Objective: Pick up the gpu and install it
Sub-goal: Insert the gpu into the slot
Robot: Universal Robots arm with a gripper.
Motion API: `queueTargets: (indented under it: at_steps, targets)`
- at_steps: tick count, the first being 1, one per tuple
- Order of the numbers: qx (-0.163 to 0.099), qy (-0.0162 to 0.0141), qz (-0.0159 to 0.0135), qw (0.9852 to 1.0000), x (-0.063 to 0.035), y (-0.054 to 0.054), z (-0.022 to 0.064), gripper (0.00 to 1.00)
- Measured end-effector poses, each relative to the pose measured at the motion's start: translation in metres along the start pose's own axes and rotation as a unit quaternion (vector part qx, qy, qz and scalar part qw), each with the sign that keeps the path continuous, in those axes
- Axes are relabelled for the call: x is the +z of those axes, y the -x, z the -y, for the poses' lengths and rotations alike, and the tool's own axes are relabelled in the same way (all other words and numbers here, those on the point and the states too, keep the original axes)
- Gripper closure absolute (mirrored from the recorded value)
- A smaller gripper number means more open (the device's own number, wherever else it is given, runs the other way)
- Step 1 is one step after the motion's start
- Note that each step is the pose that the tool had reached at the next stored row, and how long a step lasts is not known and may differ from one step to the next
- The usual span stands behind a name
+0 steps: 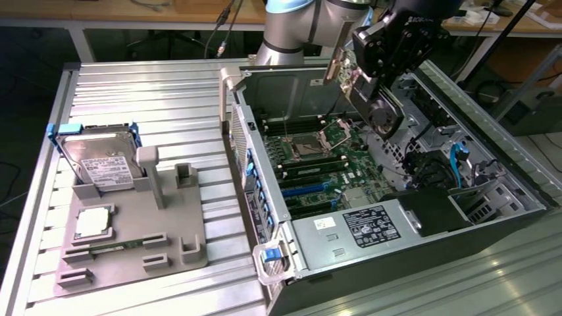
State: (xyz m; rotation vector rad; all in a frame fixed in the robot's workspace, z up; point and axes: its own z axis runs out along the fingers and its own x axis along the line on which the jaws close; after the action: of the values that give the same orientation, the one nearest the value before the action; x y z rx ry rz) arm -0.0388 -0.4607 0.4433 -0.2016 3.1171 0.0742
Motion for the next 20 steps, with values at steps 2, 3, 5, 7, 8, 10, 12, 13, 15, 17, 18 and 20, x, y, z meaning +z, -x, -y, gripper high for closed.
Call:
queueTargets:
  at_steps: [2, 3, 5, 7, 8, 10, 12, 13, 15, 17, 18, 20]
  targets:
    - [-0.019, 0.0004, -0.0009, 0.9998, 0.0000, 0.0000, 0.0000, 0.73]
    - [-0.026, 0.0005, -0.0012, 0.9997, 0.0000, 0.0000, 0.0000, 0.73]
    - [-0.039, 0.0008, -0.0018, 0.9992, 0.0000, 0.0000, 0.0000, 0.73]
    - [-0.055, 0.0011, -0.0026, 0.9985, 0.0000, 0.0000, 0.0000, 0.73]
    - [-0.063, 0.0012, -0.0030, 0.9980, 0.0000, 0.0000, 0.0000, 0.73]
    - [-0.078, 0.0015, -0.0036, 0.9970, 0.0000, 0.0000, 0.0000, 0.73]
    - [-0.095, 0.0019, -0.0044, 0.9955, 0.0000, 0.0000, 0.0000, 0.73]
    - [-0.101, 0.0020, -0.0047, 0.9948, 0.0000, 0.0000, 0.0000, 0.73]
    - [-0.117, 0.0024, -0.0054, 0.9931, 0.0000, 0.0000, 0.0000, 0.73]
    - [-0.126, 0.0025, -0.0059, 0.9919, 0.0000, 0.0000, 0.0000, 0.73]
    - [-0.131, 0.0026, -0.0060, 0.9914, 0.0000, 0.0000, 0.0000, 0.73]
    - [-0.139, 0.0029, -0.0064, 0.9903, 0.0001, 0.0000, 0.0000, 0.73]
